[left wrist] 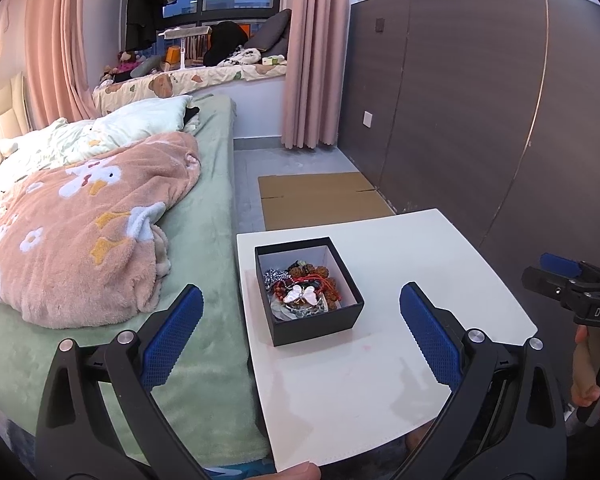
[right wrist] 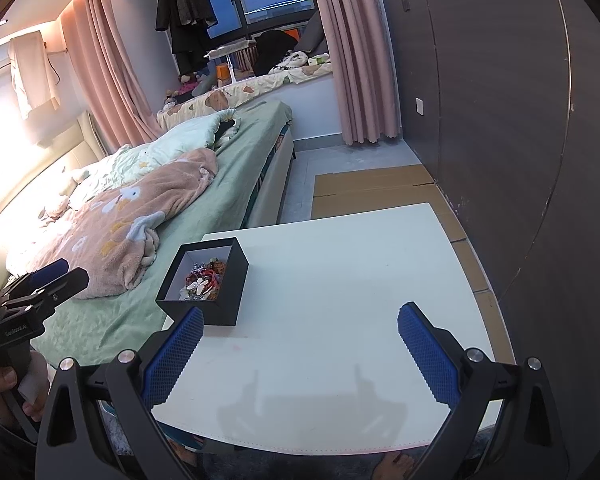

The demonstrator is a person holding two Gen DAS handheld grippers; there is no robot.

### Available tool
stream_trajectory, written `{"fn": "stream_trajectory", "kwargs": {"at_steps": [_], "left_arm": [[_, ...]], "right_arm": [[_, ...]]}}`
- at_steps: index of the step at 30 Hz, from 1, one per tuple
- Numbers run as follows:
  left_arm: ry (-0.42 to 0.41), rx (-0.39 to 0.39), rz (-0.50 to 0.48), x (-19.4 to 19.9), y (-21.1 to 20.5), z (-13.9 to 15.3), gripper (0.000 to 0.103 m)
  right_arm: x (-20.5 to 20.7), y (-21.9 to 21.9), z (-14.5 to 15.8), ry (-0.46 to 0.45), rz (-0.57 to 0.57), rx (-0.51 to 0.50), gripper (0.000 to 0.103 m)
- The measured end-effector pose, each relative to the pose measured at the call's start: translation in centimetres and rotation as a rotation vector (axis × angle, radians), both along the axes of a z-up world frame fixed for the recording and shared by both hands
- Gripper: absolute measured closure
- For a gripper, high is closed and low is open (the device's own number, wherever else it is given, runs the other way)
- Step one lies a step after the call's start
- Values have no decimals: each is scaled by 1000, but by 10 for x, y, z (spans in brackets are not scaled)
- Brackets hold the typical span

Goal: Organize jewelry

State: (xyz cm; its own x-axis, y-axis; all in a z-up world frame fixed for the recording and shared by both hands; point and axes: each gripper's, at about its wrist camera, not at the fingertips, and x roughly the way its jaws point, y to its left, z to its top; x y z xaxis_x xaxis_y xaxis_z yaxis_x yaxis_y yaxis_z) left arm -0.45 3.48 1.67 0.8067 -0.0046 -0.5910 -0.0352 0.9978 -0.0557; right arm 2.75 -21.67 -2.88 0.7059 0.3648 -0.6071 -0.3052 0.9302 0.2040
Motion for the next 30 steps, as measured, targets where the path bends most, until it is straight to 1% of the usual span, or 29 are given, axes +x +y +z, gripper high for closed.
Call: {"fn": "stream_trajectory", "kwargs": {"at_steps": [20, 30], "left_arm": [[2, 4, 1, 1, 1, 1, 5], [3, -8, 4, 2, 4, 0, 5]], "right_arm": [[0, 0, 3, -1, 0, 0, 7], [0, 1, 3, -1, -1, 0, 7]]}}
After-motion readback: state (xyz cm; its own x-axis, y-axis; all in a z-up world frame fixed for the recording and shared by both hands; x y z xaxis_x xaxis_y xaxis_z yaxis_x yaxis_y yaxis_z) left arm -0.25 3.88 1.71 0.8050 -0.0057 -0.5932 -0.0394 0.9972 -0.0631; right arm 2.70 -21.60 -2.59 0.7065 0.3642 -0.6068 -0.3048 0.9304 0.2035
